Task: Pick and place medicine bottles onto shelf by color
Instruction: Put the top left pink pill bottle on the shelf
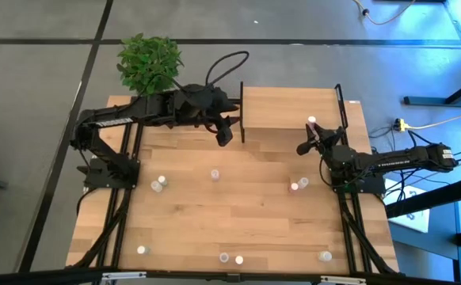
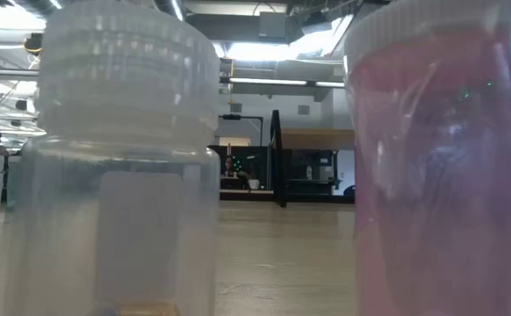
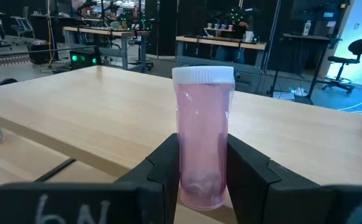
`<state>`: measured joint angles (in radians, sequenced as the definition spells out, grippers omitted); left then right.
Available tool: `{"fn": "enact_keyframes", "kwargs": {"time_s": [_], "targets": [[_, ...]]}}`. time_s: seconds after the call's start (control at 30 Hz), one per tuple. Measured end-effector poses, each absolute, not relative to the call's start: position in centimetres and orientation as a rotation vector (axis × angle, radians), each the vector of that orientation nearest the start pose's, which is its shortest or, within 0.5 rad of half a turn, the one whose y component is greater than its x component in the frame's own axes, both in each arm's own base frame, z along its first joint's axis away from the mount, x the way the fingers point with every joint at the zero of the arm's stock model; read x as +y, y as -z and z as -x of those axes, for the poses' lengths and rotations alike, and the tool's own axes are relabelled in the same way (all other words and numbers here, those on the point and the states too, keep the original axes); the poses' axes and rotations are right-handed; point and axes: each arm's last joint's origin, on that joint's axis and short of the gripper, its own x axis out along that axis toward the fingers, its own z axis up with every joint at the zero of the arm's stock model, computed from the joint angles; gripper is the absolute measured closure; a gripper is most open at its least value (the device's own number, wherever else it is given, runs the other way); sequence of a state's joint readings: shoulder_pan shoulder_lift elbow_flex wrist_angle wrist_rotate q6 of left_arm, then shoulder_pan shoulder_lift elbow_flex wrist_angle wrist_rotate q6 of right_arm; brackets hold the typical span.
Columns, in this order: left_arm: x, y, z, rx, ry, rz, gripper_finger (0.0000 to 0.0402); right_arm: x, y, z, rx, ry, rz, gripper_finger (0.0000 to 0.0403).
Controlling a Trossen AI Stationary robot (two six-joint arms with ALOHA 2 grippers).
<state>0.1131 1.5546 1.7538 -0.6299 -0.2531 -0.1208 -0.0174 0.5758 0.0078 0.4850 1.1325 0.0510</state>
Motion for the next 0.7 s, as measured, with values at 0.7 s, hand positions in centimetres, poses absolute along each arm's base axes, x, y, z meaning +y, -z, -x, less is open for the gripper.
{"fn": "enact_keyframes", "kwargs": {"time_s": [0.7], "targets": [[7.0, -43.5, -36.3, 0.226, -0.221, 0.119, 0.0250, -2.8, -16.1, -11.7, 0.027, 1.142, -0.009, 0.0292]]}}
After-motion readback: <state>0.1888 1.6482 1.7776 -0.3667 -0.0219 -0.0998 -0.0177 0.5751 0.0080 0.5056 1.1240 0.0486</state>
